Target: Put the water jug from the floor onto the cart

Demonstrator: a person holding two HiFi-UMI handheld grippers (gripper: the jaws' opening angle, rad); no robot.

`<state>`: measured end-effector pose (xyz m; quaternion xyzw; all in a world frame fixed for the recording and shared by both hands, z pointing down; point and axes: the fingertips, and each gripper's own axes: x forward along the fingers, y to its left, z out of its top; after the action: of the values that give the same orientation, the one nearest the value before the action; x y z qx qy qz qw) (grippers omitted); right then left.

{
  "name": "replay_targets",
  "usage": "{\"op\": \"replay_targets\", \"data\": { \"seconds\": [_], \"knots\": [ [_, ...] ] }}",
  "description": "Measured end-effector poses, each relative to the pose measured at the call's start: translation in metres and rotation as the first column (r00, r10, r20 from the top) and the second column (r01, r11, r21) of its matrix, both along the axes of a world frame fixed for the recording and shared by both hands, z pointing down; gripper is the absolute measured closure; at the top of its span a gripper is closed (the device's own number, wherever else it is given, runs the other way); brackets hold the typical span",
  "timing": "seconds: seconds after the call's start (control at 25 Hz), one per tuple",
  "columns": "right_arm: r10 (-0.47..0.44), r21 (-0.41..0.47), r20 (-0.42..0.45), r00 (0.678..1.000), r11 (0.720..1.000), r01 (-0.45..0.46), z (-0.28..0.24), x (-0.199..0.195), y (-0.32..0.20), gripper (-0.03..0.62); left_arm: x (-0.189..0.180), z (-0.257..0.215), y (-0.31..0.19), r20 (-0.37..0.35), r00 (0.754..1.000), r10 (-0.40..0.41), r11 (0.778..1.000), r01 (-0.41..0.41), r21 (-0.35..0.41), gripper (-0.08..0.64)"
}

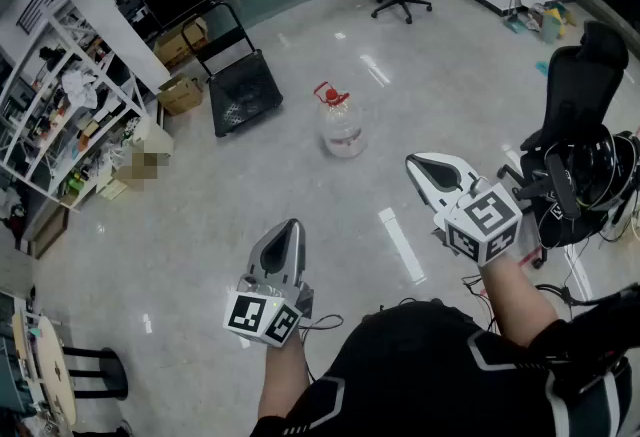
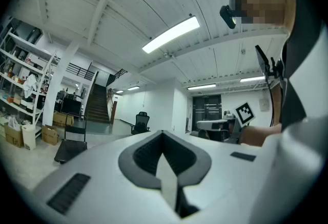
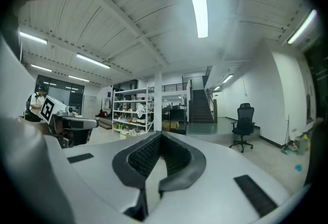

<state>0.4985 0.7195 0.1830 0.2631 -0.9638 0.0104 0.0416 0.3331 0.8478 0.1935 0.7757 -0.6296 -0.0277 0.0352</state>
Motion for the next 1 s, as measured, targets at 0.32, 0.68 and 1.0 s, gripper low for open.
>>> {"op": "replay_targets", "data": {
  "seconds": [0.32, 0.68, 1.0],
  "knots": [
    [-0.005, -0.010, 0.001, 1.000, 1.000, 0.005, 0.001, -0.004, -0.006, 0.591, 0.004, 0.001, -0.008, -0.003, 1.000, 0.003, 1.000, -0.003, -0.008, 0.568],
    [-0.006, -0.033, 0.014, 1.000, 0.999, 0.007, 0.003, -0.009, -0.013, 0.591, 0.011, -0.001, -0.013, 0.002, 1.000, 0.026, 1.000, -0.026, -0.014, 0.568],
    [0.003, -0.031, 0.029, 1.000, 1.000, -0.002, 0.004, -0.036, -0.007, 0.591, -0.012, 0.003, -0.012, 0.006, 0.998, 0.055, 0.998, -0.055, -0.018, 0.568]
  ]
}}
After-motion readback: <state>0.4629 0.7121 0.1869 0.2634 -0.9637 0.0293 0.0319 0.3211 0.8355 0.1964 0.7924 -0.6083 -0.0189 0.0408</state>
